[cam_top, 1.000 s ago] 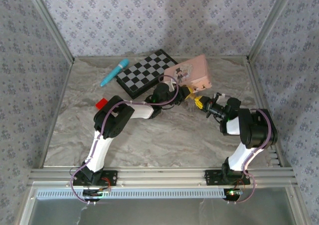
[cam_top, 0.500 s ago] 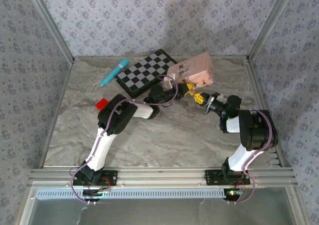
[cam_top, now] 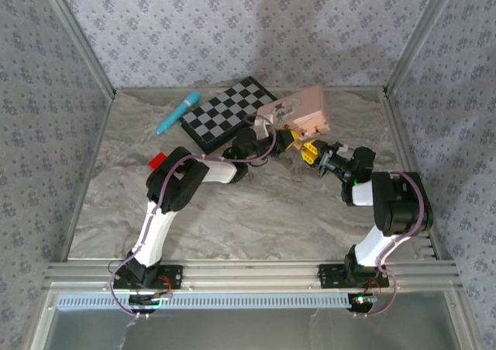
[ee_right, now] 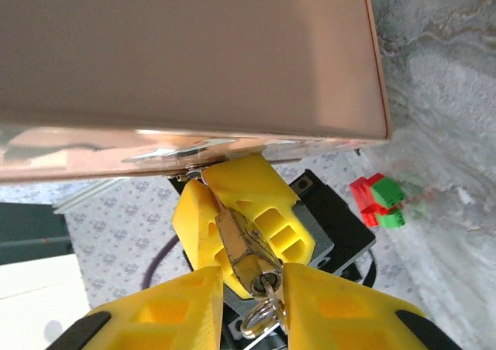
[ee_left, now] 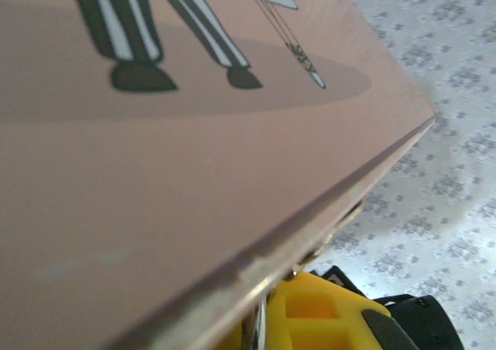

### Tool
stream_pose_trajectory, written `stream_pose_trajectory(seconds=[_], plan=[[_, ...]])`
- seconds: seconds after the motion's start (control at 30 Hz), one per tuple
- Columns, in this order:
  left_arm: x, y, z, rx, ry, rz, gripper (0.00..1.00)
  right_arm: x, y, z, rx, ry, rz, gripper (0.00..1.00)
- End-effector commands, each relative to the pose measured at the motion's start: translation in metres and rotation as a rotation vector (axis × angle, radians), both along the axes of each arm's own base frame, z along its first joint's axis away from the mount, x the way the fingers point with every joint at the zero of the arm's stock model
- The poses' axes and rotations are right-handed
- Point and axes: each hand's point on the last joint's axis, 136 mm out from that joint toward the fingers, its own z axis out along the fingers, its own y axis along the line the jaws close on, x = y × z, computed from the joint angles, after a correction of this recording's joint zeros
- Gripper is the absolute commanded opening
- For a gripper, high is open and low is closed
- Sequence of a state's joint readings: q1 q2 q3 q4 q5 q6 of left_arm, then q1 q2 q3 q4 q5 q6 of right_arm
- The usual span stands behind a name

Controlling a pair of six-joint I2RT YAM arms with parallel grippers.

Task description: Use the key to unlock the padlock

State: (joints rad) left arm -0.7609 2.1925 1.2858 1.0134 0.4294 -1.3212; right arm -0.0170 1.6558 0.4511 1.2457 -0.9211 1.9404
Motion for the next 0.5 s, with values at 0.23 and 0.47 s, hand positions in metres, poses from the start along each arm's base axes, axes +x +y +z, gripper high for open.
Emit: stream_pose_trajectory(seconds=[0.23, 0.47], plan=[[-0.017, -0.013, 0.006, 0.081, 0.055, -0.024, 0.0, -0.013, -0.011, -0.013, -0.261, -0.17, -0.046, 0.42], [-0.011, -0.008, -0.005, 0.134, 0.133, 0.026, 0.0, -0.048, -0.028, -0.048, -0.615, -0.101, -0.017, 0.49]])
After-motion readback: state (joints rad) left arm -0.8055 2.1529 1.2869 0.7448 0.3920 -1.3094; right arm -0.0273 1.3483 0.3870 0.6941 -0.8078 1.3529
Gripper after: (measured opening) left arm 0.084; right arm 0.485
